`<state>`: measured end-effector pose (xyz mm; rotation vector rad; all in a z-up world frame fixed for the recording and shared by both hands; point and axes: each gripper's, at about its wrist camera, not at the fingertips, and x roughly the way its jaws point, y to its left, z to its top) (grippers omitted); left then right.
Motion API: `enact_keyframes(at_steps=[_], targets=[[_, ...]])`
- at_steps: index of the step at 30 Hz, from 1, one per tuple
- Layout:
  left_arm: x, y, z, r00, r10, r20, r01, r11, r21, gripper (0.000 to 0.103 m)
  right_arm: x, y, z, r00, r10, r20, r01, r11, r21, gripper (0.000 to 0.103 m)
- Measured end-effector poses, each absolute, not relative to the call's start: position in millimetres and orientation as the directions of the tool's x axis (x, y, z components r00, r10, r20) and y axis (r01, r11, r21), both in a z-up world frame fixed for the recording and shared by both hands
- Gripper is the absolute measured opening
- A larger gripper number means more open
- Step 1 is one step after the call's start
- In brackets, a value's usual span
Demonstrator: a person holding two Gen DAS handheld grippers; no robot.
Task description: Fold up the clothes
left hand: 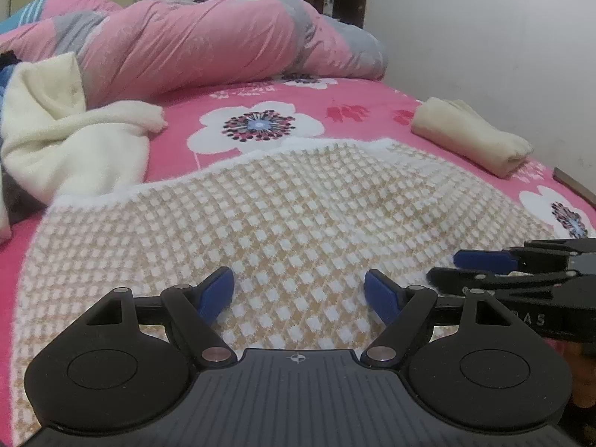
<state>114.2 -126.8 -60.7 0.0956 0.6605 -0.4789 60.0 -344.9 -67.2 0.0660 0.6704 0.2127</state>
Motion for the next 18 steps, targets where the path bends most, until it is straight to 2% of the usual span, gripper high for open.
enact_keyframes(at_steps=[6, 10, 13, 14, 15, 17, 18], targets=[[99, -116, -45, 0.73, -0.368, -0.575, 0.397, 0.914, -0.082, 0.079, 60, -351, -69, 0.762, 0.255, -0.596, -0.201, 0.967, 0.156, 0.041], [78, -110, -39, 0.731, -0.377, -0.569, 0.387, 0.916, -0.109, 0.086, 45, -343, -53, 0.791, 0.229, -0.568, -0.214, 0.972, 0.095, 0.042], [61, -104, -36, 0.728, -0.393, -0.562, 0.384, 0.912, -0.14, 0.095, 33, -336, -40, 0.813, 0.209, -0.544, -0.221, 0.974, 0.043, 0.047], [56, -101, -34, 0.728, -0.399, -0.557, 0.381, 0.911, -0.156, 0.097, 29, -334, -36, 0.82, 0.202, -0.535, -0.223, 0.974, 0.026, 0.054], [50, -99, -33, 0.728, -0.406, -0.552, 0.377, 0.91, -0.172, 0.098, 25, -331, -31, 0.827, 0.196, -0.526, -0.225, 0.974, 0.009, 0.067], [42, -94, -31, 0.73, -0.422, -0.538, 0.367, 0.906, -0.212, 0.103, 16, -329, -23, 0.839, 0.193, -0.509, -0.229, 0.973, -0.009, 0.075], [38, -92, -31, 0.727, -0.428, -0.537, 0.361, 0.903, -0.232, 0.103, 10, -329, -19, 0.843, 0.2, -0.5, -0.232, 0.973, -0.002, 0.075]])
